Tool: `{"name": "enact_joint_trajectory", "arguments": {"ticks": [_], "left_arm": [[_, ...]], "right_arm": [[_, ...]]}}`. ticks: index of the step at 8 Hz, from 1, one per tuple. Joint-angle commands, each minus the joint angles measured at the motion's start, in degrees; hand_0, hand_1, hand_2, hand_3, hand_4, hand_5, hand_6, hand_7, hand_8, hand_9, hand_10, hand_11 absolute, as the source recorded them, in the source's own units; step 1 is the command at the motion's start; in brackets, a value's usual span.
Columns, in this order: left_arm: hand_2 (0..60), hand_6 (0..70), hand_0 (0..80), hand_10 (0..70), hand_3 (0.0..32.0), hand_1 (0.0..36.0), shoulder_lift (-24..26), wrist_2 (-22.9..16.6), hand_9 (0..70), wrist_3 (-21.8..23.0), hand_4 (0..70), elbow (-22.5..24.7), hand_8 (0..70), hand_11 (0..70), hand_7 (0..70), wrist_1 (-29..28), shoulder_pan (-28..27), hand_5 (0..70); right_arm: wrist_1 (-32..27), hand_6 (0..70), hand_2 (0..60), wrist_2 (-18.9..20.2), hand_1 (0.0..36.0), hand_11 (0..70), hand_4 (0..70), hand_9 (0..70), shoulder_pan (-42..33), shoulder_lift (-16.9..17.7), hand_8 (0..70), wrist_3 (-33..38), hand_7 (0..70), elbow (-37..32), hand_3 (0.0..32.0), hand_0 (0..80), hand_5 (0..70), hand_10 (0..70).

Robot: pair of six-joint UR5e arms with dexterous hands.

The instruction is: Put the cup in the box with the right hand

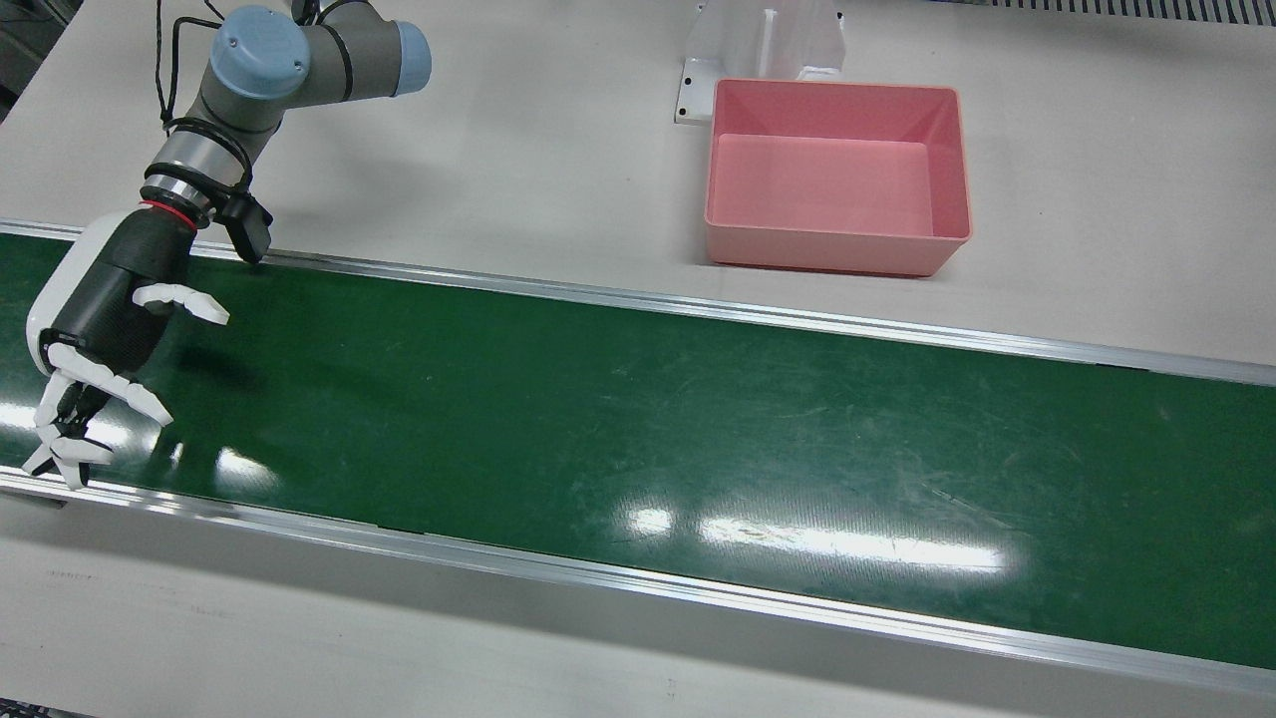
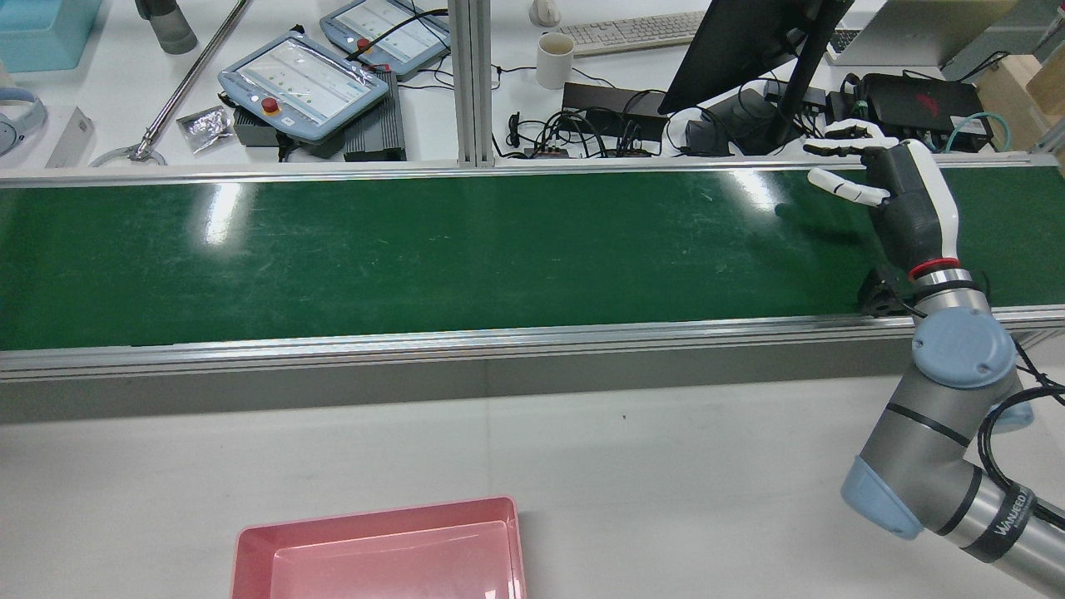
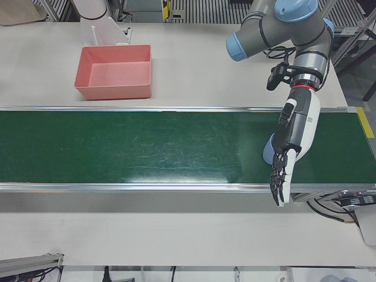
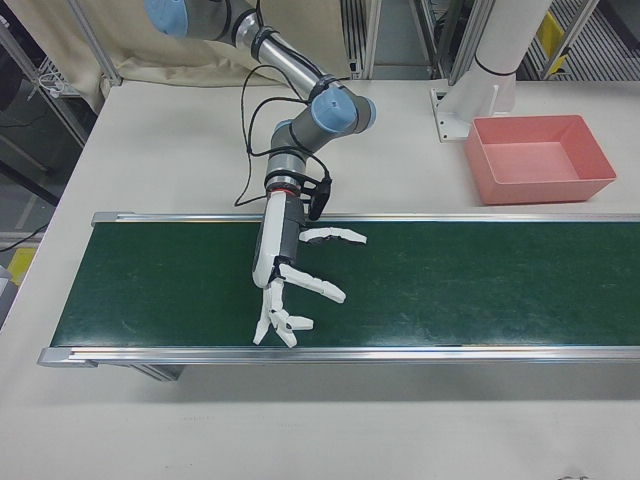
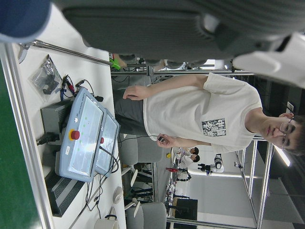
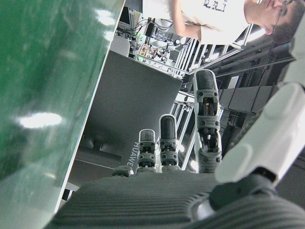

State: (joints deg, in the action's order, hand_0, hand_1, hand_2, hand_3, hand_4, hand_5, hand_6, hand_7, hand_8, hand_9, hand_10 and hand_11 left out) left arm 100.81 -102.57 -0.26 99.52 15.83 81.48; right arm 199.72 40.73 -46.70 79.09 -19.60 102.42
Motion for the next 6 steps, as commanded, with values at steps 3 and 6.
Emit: {"name": "enact_joint_trajectory", "arguments": {"ticks": [3,6], "left_arm": [[0.0,0.0,0.0,0.0,0.0,0.0,0.0,0.0,0.0,0.0,0.0,0.0,0.0,0.0,0.0,0.0,-0.1,0.0],[0.0,0.0,0.0,0.0,0.0,0.0,0.0,0.0,0.0,0.0,0.0,0.1,0.0,0.0,0.0,0.0,0.0,0.0]], "right_arm": [[0.0,9.7,14.8,0.1,2.3,0.0,66.0,20.8,0.1,-1.0,9.6,-0.2,48.4,-2.2,0.0,40.7,0.0,0.0],[0.0,9.6,12.5,0.1,2.2,0.0,65.1,20.9,0.4,-1.0,9.6,-0.3,48.4,-2.2,0.0,41.2,0.0,0.0]]}}
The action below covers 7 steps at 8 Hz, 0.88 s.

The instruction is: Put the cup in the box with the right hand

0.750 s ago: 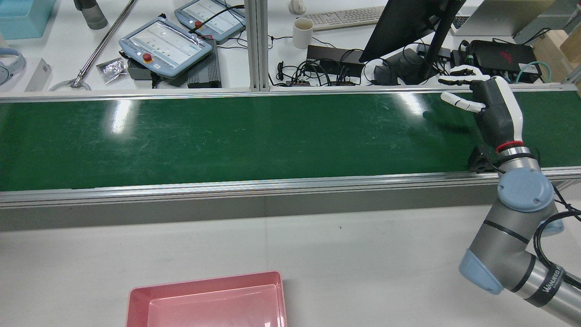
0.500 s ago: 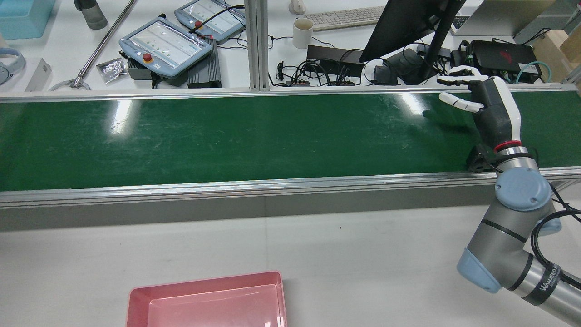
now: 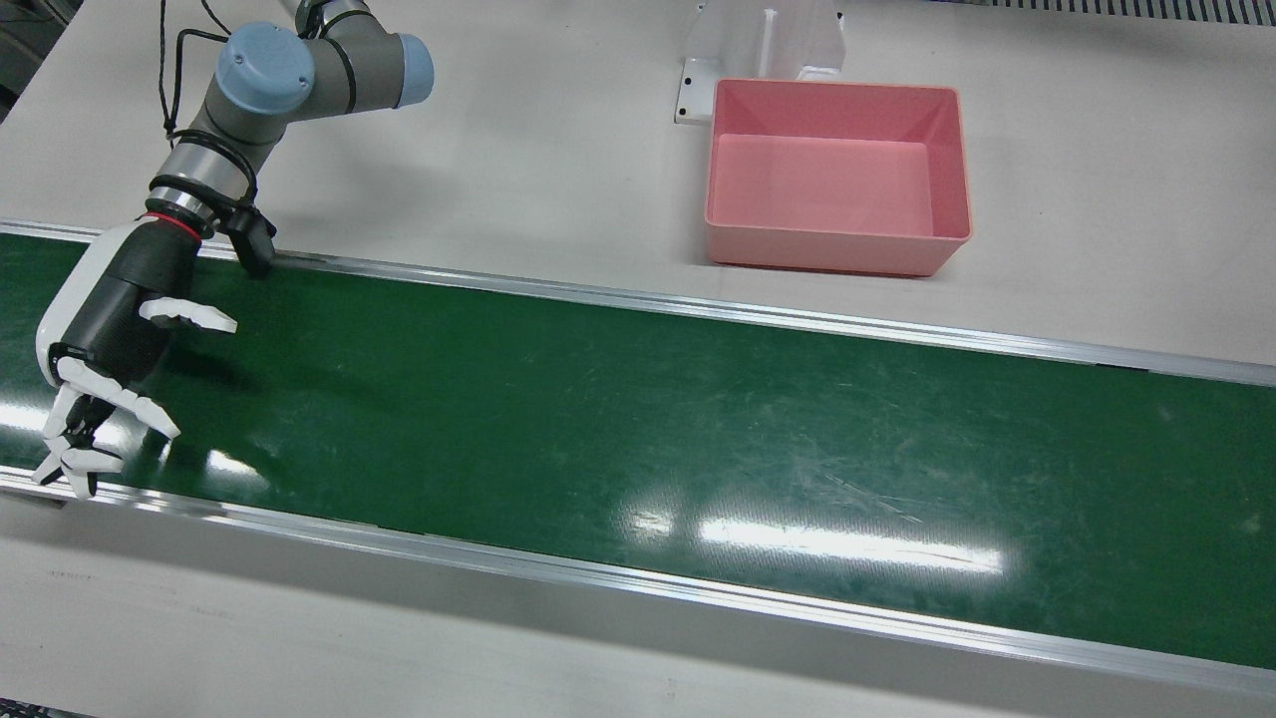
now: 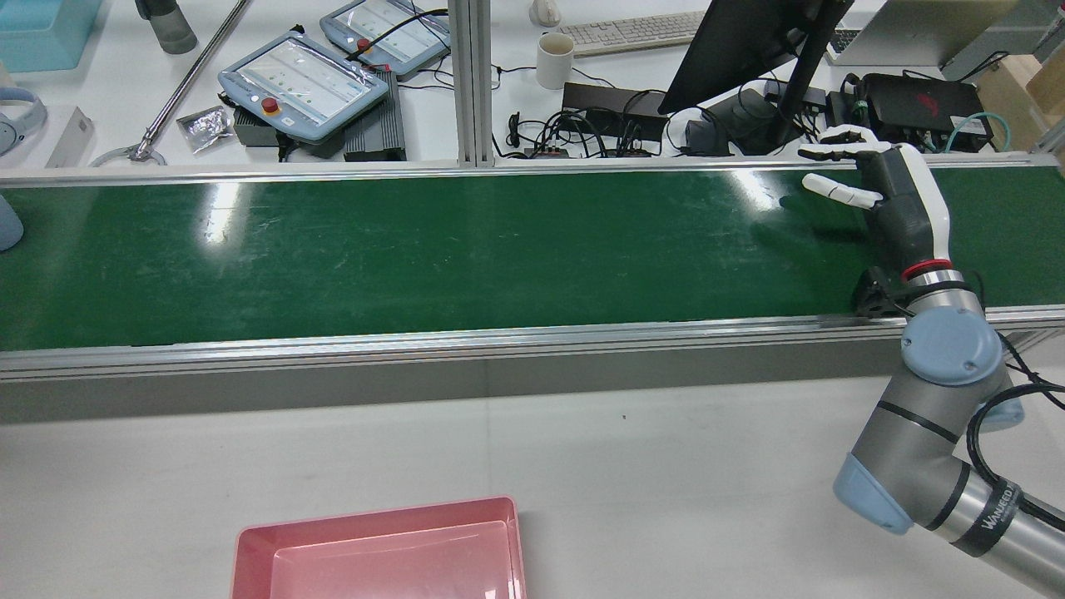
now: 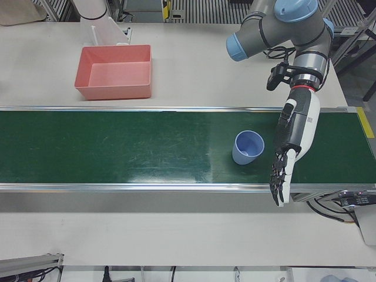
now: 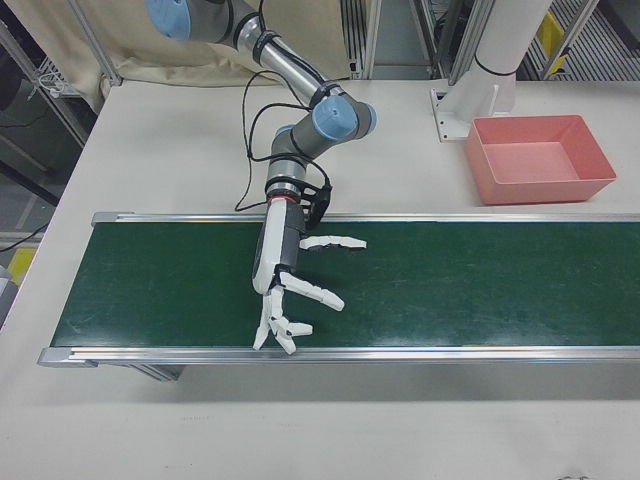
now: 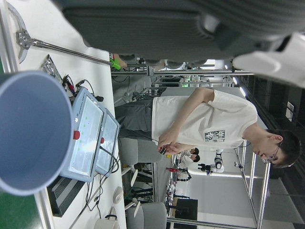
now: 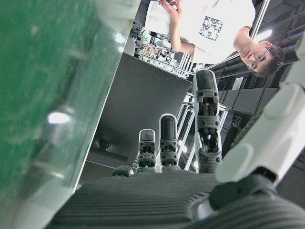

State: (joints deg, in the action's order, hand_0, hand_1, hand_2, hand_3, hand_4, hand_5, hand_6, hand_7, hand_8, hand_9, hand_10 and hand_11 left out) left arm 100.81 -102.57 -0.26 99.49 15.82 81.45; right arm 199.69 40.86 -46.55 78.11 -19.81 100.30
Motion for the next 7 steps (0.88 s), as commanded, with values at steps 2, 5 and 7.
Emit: {"name": "enact_joint_trajectory", "arguments": {"ticks": [2,5,7], "left_arm": [[0.0,0.0,0.0,0.0,0.0,0.0,0.0,0.0,0.0,0.0,0.0,0.1,0.0,0.0,0.0,0.1,0.0,0.0],[0.0,0.0,0.0,0.0,0.0,0.0,0.0,0.0,0.0,0.0,0.0,0.1,0.0,0.0,0.0,0.1,0.0,0.0],[0.0,0.0,0.0,0.0,0.0,0.0,0.0,0.0,0.0,0.0,0.0,0.1,0.0,0.0,0.0,0.0,0.0,0.0]], "right_arm": [[0.0,9.4,7.7,0.0,0.9,0.0,66.2,21.2,0.4,0.3,9.7,0.0,48.5,0.2,0.0,41.6,0.0,0.0],[0.0,8.8,2.2,0.7,0.0,0.0,63.0,21.5,0.3,0.4,9.4,0.0,49.3,0.4,0.0,40.1,0.0,0.0],[0.1,8.5,7.2,0.7,1.3,0.0,59.2,21.6,0.3,0.3,9.4,-0.1,49.0,0.4,0.0,39.9,0.0,0.0]]}}
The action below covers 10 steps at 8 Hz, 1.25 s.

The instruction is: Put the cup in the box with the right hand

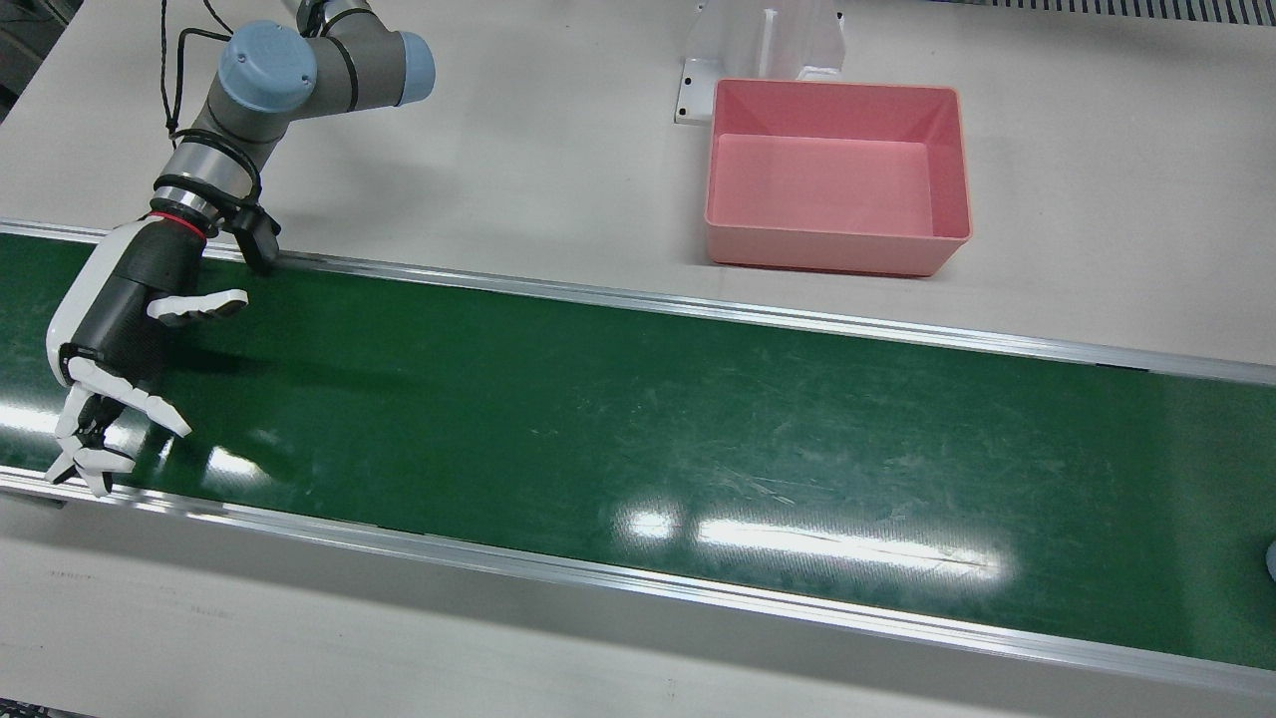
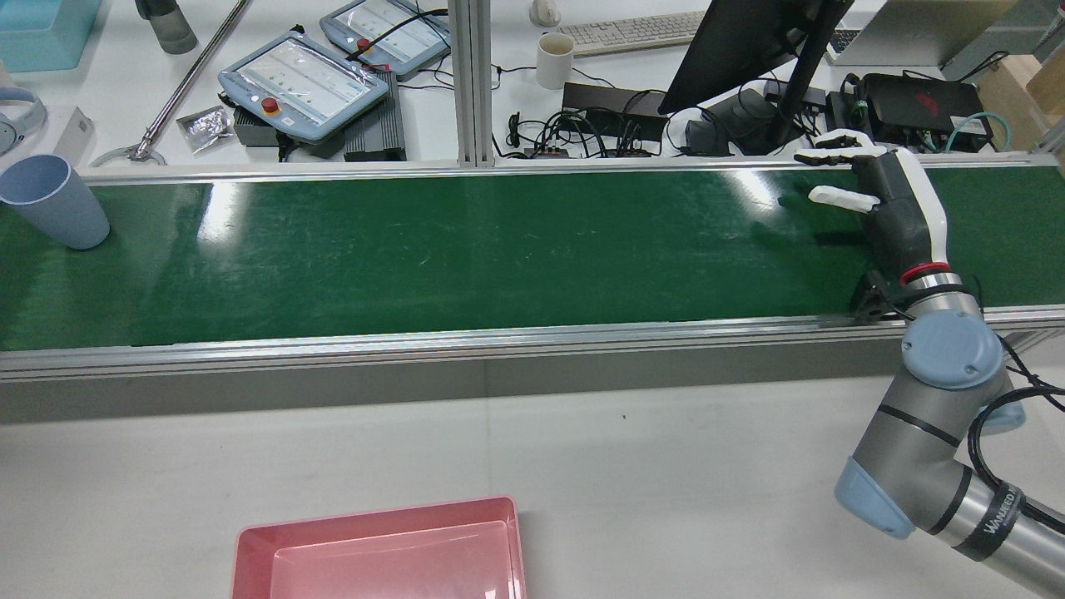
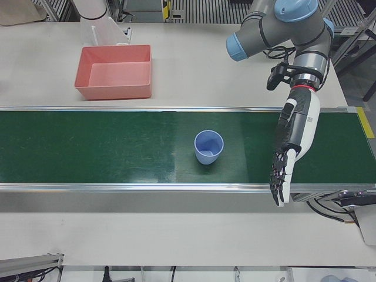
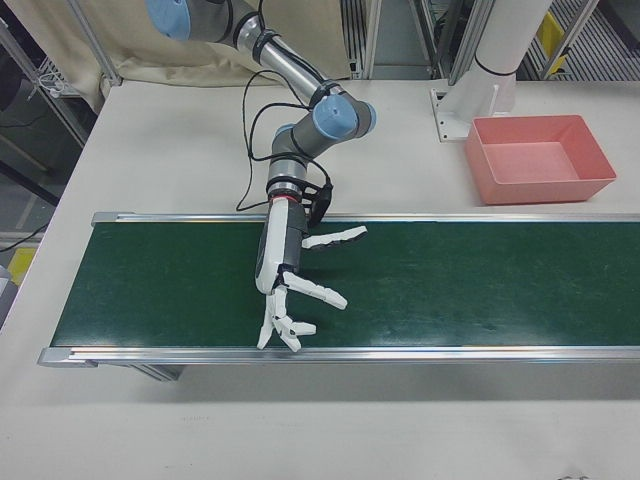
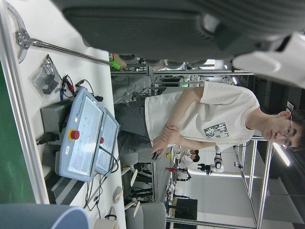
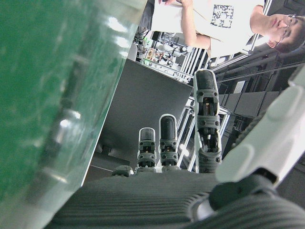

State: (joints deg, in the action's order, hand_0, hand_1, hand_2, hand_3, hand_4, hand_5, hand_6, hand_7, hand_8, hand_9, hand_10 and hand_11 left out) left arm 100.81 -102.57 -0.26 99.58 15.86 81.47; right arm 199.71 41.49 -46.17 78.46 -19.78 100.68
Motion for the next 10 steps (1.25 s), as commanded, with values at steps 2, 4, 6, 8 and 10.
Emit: {"name": "enact_joint_trajectory", "arguments": {"ticks": [2,4,6,8,10], "left_arm": [[0.0,0.0,0.0,0.0,0.0,0.0,0.0,0.0,0.0,0.0,0.0,0.0,0.0,0.0,0.0,0.1,-0.1,0.0],[0.0,0.0,0.0,0.0,0.0,0.0,0.0,-0.1,0.0,0.0,0.0,0.0,0.0,0.0,0.0,0.1,0.0,0.0],[0.0,0.0,0.0,0.0,0.0,0.0,0.0,0.0,0.0,0.0,0.0,0.0,0.0,0.0,0.0,0.1,-0.1,0.0],[0.0,0.0,0.0,0.0,0.0,0.0,0.0,0.0,0.0,0.0,0.0,-0.1,0.0,0.0,0.0,0.0,-0.1,0.0],[0.0,0.0,0.0,0.0,0.0,0.0,0.0,0.0,0.0,0.0,0.0,-0.1,0.0,0.0,0.0,0.0,0.0,0.0]], "right_arm": [[0.1,9.0,0.0,0.2,0.0,0.0,65.2,22.1,-0.8,-0.3,9.7,-0.1,50.2,0.0,0.0,42.9,0.0,0.0],[0.0,9.3,0.0,0.2,0.0,0.0,67.8,22.4,-1.0,-0.3,9.8,-0.1,51.2,0.0,0.0,43.2,0.0,0.0],[0.0,9.6,0.0,0.2,0.0,0.0,69.1,22.8,-1.1,-0.4,10.0,-0.4,52.0,-0.4,0.0,43.5,0.0,0.0],[-0.2,9.8,0.0,0.3,0.0,0.0,70.0,23.1,-1.4,-0.3,10.4,-0.5,52.9,-1.4,0.0,43.5,0.0,0.4],[-0.3,9.9,0.0,1.0,0.0,0.5,70.0,23.3,-2.3,-0.8,10.7,-1.2,53.3,-2.0,0.0,43.1,0.0,0.9]]}}
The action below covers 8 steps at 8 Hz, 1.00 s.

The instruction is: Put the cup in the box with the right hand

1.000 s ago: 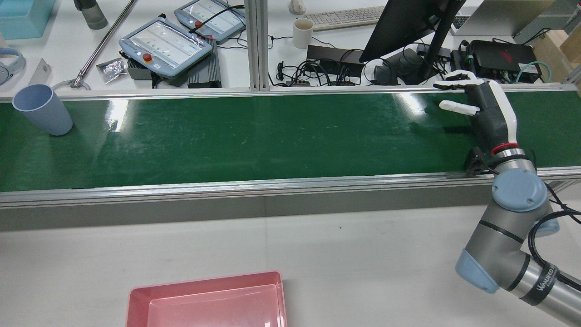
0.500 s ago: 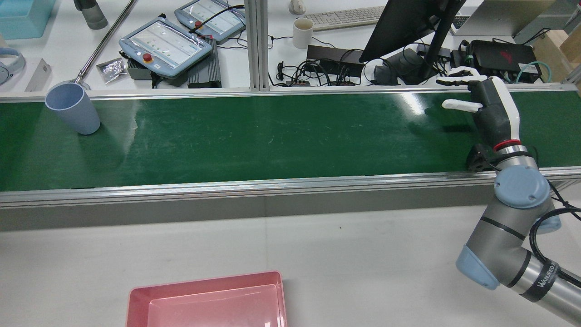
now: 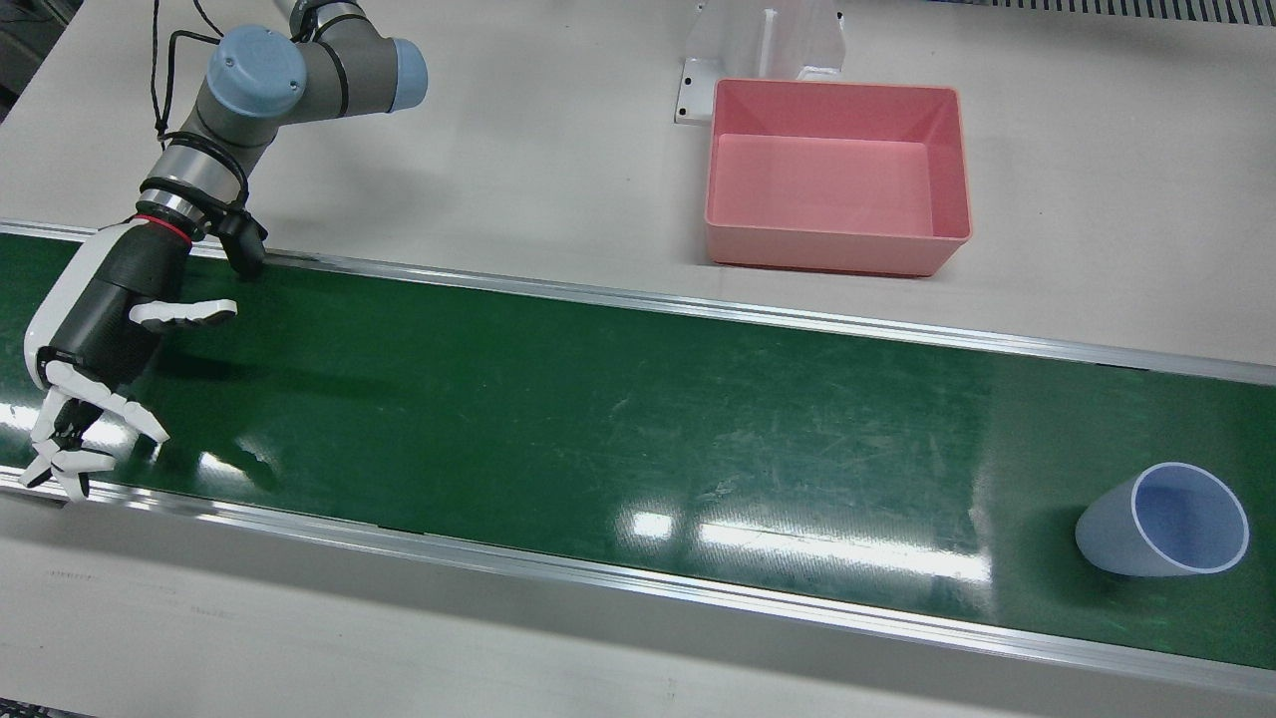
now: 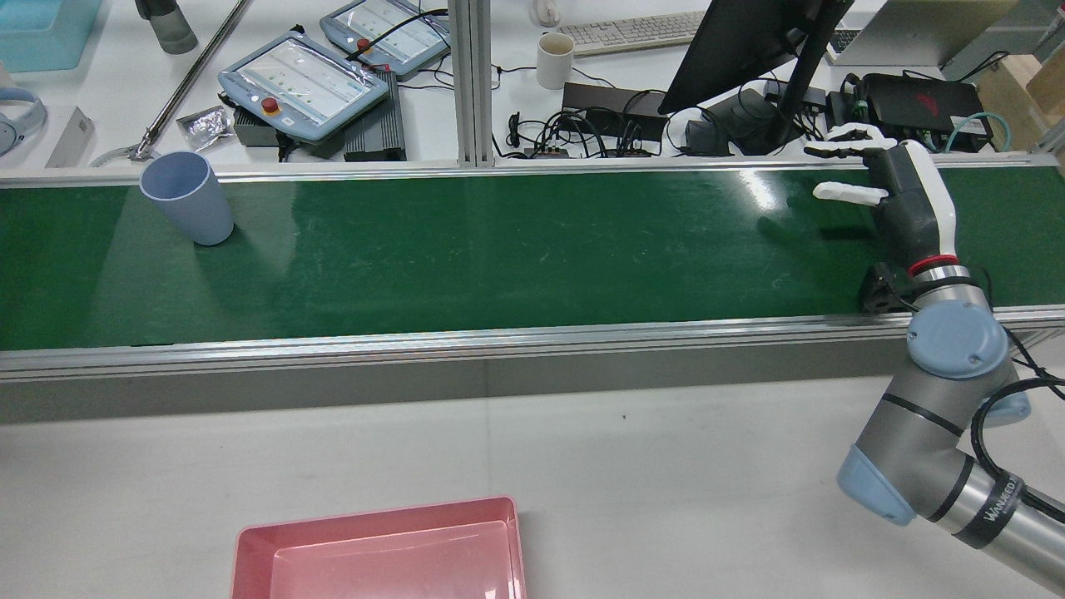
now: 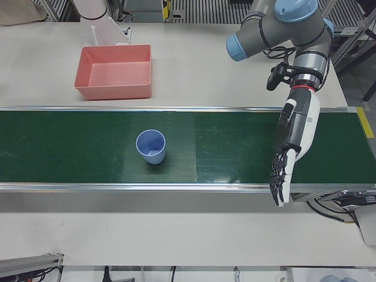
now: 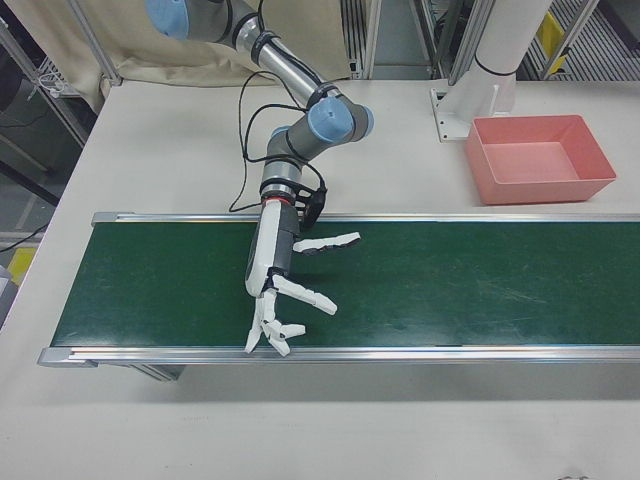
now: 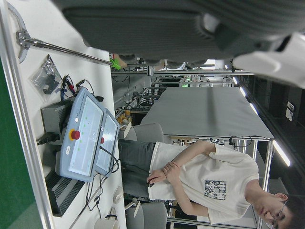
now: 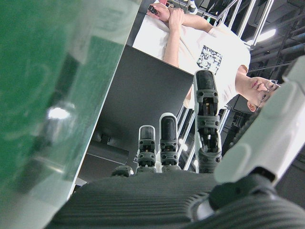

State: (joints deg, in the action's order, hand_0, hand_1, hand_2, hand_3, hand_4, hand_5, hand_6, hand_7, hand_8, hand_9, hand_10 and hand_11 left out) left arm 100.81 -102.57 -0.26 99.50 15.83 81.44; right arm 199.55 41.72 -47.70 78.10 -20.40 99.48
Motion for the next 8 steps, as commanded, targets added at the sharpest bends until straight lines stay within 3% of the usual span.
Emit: {"name": "enact_joint_trajectory", "arguments": {"ticks": [1,8], "left_arm": [[0.0,0.0,0.0,0.0,0.0,0.0,0.0,0.0,0.0,0.0,0.0,0.0,0.0,0.0,0.0,0.0,0.0,0.0],[0.0,0.0,0.0,0.0,0.0,0.0,0.0,0.0,0.0,0.0,0.0,0.0,0.0,0.0,0.0,0.0,0.0,0.0]], "right_arm": [[-0.2,10.2,0.0,0.9,0.0,1.0,70.0,23.5,-0.9,-0.8,10.9,-0.6,54.4,-1.4,0.0,43.5,0.0,1.2],[-0.1,10.4,0.0,1.0,0.0,0.8,70.0,23.7,-0.6,-2.4,11.1,-1.3,54.8,-1.7,0.0,44.1,0.0,1.1]]}}
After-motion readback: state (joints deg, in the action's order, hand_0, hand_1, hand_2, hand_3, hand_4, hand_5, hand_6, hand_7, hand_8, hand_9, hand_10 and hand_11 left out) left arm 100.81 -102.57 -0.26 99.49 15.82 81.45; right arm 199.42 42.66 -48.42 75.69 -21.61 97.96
